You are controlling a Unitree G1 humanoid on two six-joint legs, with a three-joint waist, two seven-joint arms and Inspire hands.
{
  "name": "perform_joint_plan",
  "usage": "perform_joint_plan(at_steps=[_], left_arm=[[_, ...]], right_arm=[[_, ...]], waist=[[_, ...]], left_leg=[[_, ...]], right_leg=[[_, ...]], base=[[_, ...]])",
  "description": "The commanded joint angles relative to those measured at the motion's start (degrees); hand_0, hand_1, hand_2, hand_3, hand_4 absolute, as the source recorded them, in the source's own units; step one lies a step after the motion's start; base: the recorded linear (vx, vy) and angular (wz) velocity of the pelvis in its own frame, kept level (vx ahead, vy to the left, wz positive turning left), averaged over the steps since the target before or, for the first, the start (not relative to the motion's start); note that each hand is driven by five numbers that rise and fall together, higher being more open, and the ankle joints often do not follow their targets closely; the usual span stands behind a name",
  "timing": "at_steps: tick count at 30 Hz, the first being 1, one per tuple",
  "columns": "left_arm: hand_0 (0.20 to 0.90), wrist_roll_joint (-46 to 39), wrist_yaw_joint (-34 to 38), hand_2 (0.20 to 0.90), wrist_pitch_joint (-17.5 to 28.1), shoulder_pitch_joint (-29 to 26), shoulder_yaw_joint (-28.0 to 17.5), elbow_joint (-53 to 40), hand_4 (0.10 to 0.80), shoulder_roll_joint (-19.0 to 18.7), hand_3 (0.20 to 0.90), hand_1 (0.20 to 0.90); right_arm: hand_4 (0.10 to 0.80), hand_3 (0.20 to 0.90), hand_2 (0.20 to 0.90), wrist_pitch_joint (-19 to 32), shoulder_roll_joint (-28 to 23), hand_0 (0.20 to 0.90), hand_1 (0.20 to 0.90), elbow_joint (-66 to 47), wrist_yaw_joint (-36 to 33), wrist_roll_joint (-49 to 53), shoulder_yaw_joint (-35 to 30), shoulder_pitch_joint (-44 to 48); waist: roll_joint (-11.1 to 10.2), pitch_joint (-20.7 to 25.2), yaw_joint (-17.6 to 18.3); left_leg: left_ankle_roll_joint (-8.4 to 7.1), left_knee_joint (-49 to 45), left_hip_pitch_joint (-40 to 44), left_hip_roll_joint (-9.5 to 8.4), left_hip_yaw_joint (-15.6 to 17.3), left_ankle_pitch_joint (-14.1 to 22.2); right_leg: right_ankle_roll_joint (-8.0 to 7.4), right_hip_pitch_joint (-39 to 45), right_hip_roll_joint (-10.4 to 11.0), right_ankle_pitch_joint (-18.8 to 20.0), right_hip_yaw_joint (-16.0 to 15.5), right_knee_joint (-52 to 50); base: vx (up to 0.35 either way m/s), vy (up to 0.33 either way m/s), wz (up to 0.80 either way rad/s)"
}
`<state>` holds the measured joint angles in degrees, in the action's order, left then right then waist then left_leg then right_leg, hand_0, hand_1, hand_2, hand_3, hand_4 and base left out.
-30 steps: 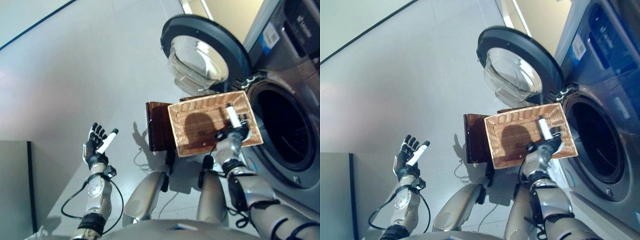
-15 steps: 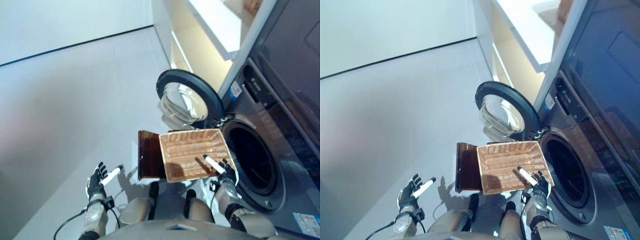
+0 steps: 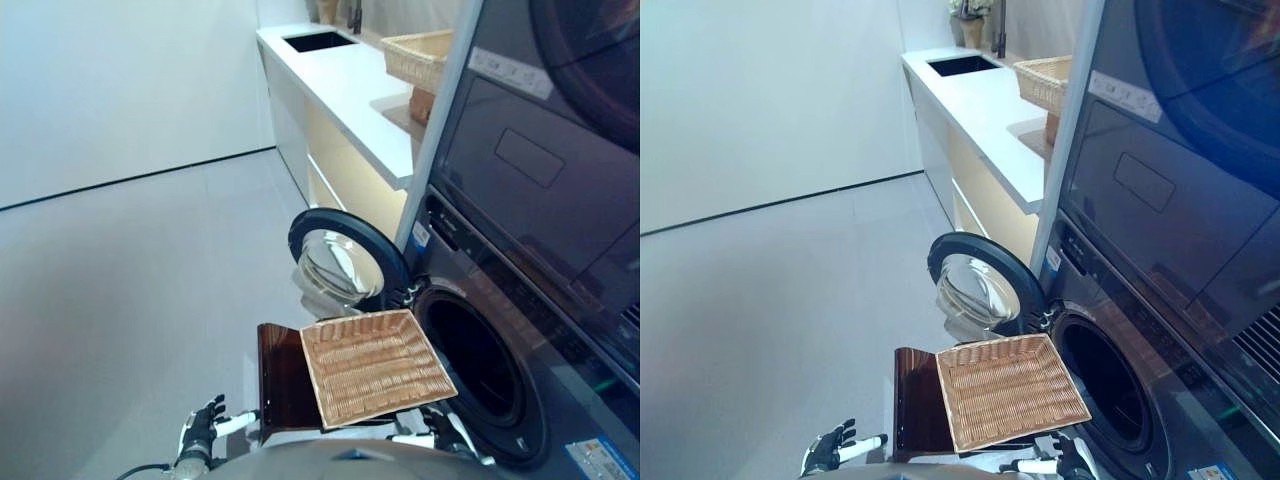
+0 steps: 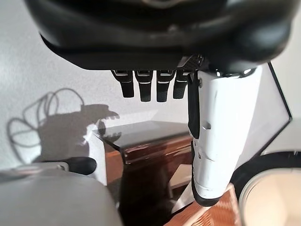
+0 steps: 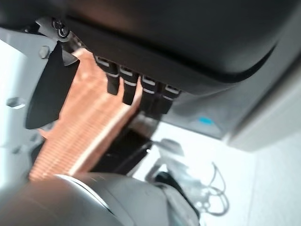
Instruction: Pick up the clothes and place them into the washing machine
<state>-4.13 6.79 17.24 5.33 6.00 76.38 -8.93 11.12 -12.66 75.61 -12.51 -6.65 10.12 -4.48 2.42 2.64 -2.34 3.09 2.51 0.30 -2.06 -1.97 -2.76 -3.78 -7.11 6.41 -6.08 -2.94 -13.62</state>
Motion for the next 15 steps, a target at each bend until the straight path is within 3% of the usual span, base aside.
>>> perform_joint_plan(at_steps=[1,15], left_arm=[[0.9,2.83,-2.61,0.9,-0.28,-2.06,-0.35,3.14,0.8,-0.98,0.9,0.9],[0.9,3.69,-3.94,0.9,-0.95,-2.12,1.38,2.21,0.8,-0.36,0.9,0.9]], right_arm=[[0.8,0.9,0.9,-1.45,-1.81,0.9,0.9,4.28,-0.17,-5.77,1.08,0.12],[0.8,0.9,0.9,-1.68,-1.94,0.9,0.9,5.15,-0.14,-3.02,-0.23,1.3]], waist=[[-2.42,1.53,-0.35],[-2.59,2.47,-0.03]], left_leg=[[-3.43,-0.33,-0.48,-0.87,0.15,2.44],[-3.49,-0.37,1.08,-0.05,0.26,2.98]], right_leg=[[-1.62,8.2,2.32,5.7,-0.93,11.29],[-1.53,9.54,1.81,5.06,-0.89,11.74]], base=[[0.069,-0.02,-0.05],[0.004,-0.011,0.0]])
